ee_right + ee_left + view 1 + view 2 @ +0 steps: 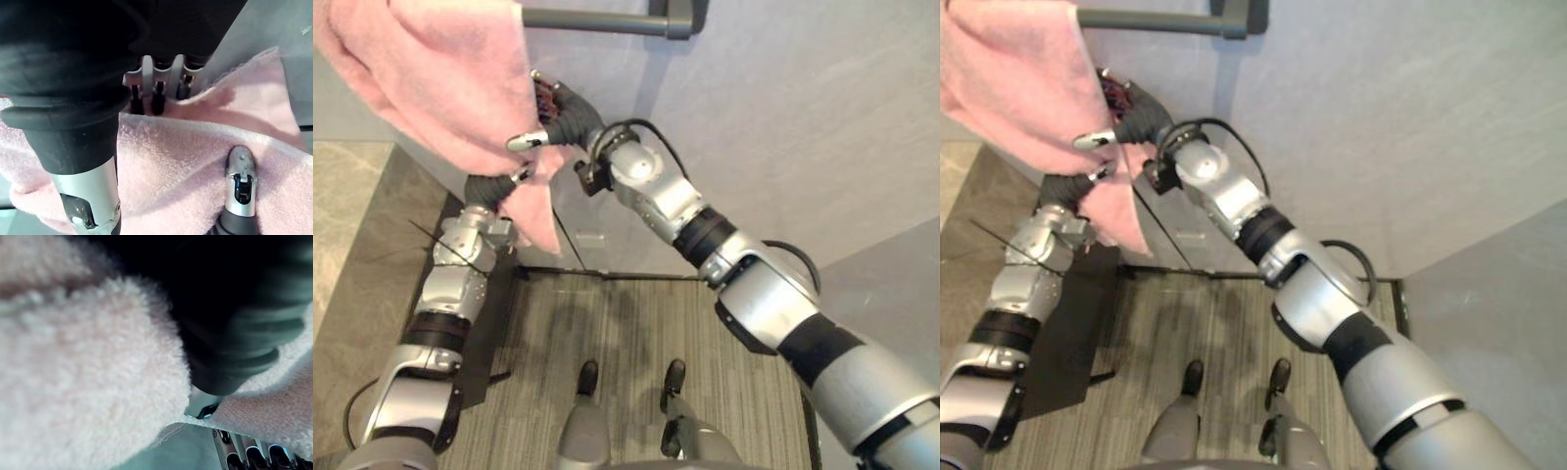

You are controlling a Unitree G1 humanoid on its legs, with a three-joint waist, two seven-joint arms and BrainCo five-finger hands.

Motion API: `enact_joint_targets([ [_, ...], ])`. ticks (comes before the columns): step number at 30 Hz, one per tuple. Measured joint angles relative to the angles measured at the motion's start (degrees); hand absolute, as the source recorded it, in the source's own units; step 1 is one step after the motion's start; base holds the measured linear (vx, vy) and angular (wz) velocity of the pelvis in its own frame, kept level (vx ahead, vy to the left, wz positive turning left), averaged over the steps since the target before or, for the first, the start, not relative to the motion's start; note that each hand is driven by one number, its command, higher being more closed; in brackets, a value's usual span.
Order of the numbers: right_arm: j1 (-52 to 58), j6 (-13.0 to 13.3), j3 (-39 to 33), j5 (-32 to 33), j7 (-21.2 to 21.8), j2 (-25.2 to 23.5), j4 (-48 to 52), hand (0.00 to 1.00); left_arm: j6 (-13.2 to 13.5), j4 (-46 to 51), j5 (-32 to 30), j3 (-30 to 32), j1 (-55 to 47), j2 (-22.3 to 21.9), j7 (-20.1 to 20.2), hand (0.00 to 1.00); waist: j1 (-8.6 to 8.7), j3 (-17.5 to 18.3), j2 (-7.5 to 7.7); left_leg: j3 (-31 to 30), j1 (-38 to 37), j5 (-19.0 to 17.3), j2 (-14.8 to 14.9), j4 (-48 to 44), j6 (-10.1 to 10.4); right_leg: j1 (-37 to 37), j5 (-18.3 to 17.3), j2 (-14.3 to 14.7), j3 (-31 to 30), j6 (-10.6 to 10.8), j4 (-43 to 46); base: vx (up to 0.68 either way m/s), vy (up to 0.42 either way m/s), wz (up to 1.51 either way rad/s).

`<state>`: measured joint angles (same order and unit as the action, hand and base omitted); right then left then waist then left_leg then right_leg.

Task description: Organize washtable

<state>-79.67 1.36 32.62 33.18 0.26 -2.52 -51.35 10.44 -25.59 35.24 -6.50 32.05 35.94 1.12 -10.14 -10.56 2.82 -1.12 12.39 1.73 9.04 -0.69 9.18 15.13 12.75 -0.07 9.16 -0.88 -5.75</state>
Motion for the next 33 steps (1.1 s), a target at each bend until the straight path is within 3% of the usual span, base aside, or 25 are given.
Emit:
enact_joint_targets([
  [11, -0.8, 0.0, -0.2, 0.0, -0.5, -1.6, -2.3, 0.0, 0.0, 0.1, -0.4, 0.0, 0.0, -1.5, -0.8, 1.0, -0.16, 0.0, 0.02, -0.2, 0.0, 0.0, 0.0, 0.0, 0.0, -0.2, 0.0, 0.0, 0.2, 0.0, 0.0, 0.0, 0.0, 0.0],
  [20, -2.9, -0.2, -5.7, -0.1, -1.8, -3.9, -7.3, 0.0, 0.1, 0.9, -1.2, -0.3, 0.6, -5.1, -2.6, 1.0, -0.27, 0.1, 0.14, -1.9, 0.1, 0.4, 0.0, 0.3, 0.2, -0.9, -0.1, 0.0, 1.6, 0.2, 0.0, 0.0, 0.021, 0.09],
  [25, -3.2, -0.7, -9.3, 0.0, -3.6, -3.9, -9.4, 0.0, 0.1, 0.9, -1.9, -2.0, 1.9, -7.1, -2.6, 1.0, -1.77, 0.1, 0.19, -3.3, 0.6, 1.3, 0.0, 0.8, 0.2, -0.9, -0.2, 0.0, 2.7, 0.2, 0.0, 0.0, 0.058, 0.14],
  [26, -3.2, -0.7, -9.9, 0.0, -3.8, -3.9, -9.6, 1.0, 0.1, 0.9, -2.1, -2.4, 2.3, -7.3, -2.6, 1.0, -1.94, 0.1, 0.19, -3.5, 0.7, 1.4, 0.0, 0.8, 0.1, -0.9, -0.2, 0.0, 2.9, 0.2, -0.1, -0.01, 0.051, 0.13],
  [33, -3.2, -1.8, -10.2, 0.2, -4.3, -5.5, -10.5, 1.0, 0.1, 1.5, -2.2, -3.2, 2.9, -9.8, -2.8, 1.0, -2.96, 0.5, 0.73, -3.7, 0.5, 2.0, 0.1, 1.7, 0.3, -0.9, -0.3, -0.1, 3.2, 0.4, -0.2, 0.0, 0.05, 0.03],
])
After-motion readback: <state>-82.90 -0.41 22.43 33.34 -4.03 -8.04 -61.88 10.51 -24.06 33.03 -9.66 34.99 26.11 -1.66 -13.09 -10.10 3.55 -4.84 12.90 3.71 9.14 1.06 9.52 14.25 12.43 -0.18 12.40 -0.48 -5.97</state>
